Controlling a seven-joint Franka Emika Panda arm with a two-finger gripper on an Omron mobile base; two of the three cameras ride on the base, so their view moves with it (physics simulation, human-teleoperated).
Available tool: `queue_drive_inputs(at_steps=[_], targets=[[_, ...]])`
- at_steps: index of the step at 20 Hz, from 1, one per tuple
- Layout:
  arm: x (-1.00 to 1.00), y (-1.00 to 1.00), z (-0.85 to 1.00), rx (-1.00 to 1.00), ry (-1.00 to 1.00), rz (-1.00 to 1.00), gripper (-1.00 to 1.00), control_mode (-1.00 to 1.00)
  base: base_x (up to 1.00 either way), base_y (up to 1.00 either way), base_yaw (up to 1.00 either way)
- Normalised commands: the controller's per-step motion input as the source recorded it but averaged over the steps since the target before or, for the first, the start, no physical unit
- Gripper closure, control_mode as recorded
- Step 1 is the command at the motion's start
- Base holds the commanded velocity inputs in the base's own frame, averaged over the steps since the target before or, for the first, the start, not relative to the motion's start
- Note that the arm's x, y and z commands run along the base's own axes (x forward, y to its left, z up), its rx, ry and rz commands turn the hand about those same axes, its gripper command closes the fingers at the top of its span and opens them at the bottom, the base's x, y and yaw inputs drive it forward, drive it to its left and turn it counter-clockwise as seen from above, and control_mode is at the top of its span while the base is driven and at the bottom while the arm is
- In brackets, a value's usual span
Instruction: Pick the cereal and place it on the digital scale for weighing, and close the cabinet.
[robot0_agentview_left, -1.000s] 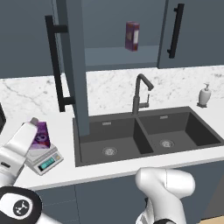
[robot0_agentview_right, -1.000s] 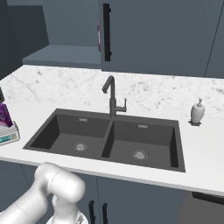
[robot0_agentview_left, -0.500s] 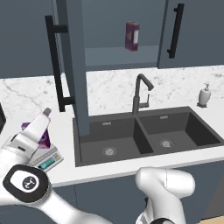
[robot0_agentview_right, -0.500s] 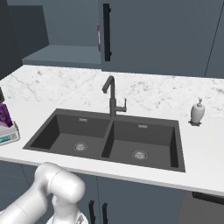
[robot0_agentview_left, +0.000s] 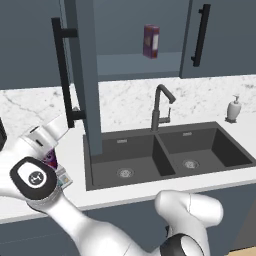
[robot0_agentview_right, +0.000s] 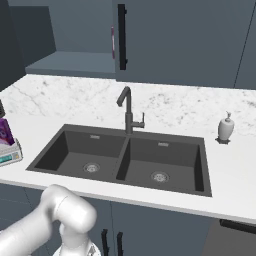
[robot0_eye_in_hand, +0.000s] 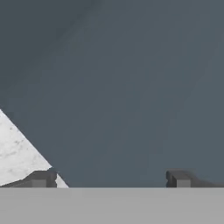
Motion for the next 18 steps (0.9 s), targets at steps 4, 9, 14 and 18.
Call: queue_drive_inputs(at_steps=[4, 9, 14, 18], targets=[[0.11, -0.7, 0.51, 0.12, 0.0, -0.15, -1.0, -1.0, 0.0, 0.0, 0.0], [0.24, -0.92, 0.38, 0.15, 0.0, -0.12, -1.0, -1.0, 0.0, 0.0, 0.0], [0.37, -1.0, 0.18, 0.2, 0.0, -0.06, -1.0, -1.0, 0.0, 0.0, 0.0], [0.46, -1.0, 0.0, 0.24, 0.0, 0.01, -1.0, -1.0, 0.0, 0.0, 0.0]])
